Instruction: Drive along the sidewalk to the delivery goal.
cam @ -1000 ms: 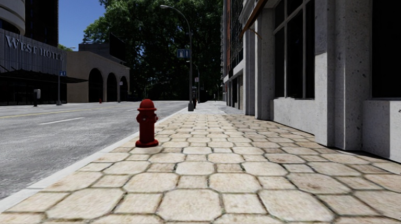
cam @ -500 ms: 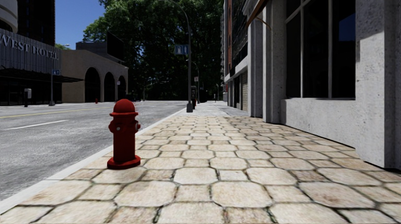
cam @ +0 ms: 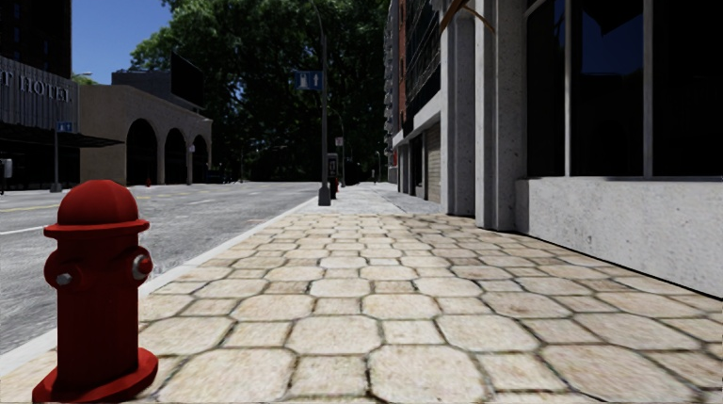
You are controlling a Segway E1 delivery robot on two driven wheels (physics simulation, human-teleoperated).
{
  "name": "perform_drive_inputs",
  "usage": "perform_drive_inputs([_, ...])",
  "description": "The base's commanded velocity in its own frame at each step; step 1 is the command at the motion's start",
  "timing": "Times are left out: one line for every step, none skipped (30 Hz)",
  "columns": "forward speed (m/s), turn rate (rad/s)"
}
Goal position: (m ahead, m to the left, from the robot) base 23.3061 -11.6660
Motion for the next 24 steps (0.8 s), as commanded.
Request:
perform_drive_inputs([2.0, 0.0])
perform_drive_inputs([2.0, 0.0])
perform_drive_inputs([2.0, 0.0])
perform_drive_inputs([2.0, 0.0])
perform_drive_inputs([2.0, 0.0])
perform_drive_inputs([2.0, 0.0])
perform_drive_inputs([2.0, 0.0])
perform_drive_inputs([2.0, 0.0])
perform_drive_inputs([2.0, 0.0])
perform_drive_inputs([2.0, 0.0])
perform_drive_inputs([2.0, 0.0])
perform_drive_inputs([2.0, 0.0])
perform_drive_inputs([2.0, 0.0])
perform_drive_inputs([2.0, 0.0])
perform_drive_inputs([2.0, 0.0])
perform_drive_inputs([2.0, 0.0])
perform_drive_inputs([2.0, 0.0])
perform_drive_inputs([2.0, 0.0])
perform_drive_inputs([2.0, 0.0])
perform_drive_inputs([2.0, 0.0])
perform_drive_inputs([2.0, 0.0])
perform_drive_inputs([2.0, 0.0])
perform_drive_inputs([2.0, 0.0])
perform_drive_inputs([2.0, 0.0])
